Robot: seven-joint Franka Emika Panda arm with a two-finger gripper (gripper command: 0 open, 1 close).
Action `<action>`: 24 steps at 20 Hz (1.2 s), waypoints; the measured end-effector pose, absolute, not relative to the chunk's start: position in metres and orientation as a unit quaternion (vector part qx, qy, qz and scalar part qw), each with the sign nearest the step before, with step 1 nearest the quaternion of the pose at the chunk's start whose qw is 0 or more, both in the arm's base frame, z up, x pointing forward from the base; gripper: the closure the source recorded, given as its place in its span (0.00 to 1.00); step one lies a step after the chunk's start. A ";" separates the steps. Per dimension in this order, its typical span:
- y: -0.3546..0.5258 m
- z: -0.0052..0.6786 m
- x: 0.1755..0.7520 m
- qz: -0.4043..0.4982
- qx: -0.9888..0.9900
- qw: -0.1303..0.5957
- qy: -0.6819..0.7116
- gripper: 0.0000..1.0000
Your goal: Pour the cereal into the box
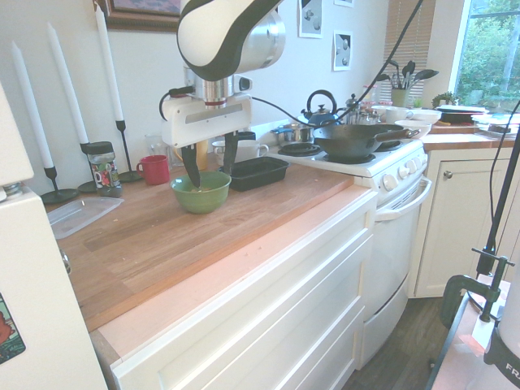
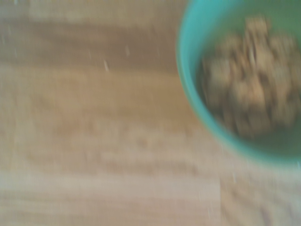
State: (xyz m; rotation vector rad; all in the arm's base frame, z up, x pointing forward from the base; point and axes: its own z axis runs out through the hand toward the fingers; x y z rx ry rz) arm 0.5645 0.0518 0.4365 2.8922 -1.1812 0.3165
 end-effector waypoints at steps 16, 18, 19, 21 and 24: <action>0.085 0.338 0.692 0.077 0.924 0.076 -0.367 0.00; 0.086 0.323 0.700 0.080 0.923 0.088 -0.366 0.00; 0.086 0.323 0.703 0.085 0.922 0.092 -0.365 0.00; 0.084 0.323 0.706 0.085 0.921 0.097 -0.367 1.00; 0.081 0.323 0.708 0.085 0.920 0.100 -0.370 1.00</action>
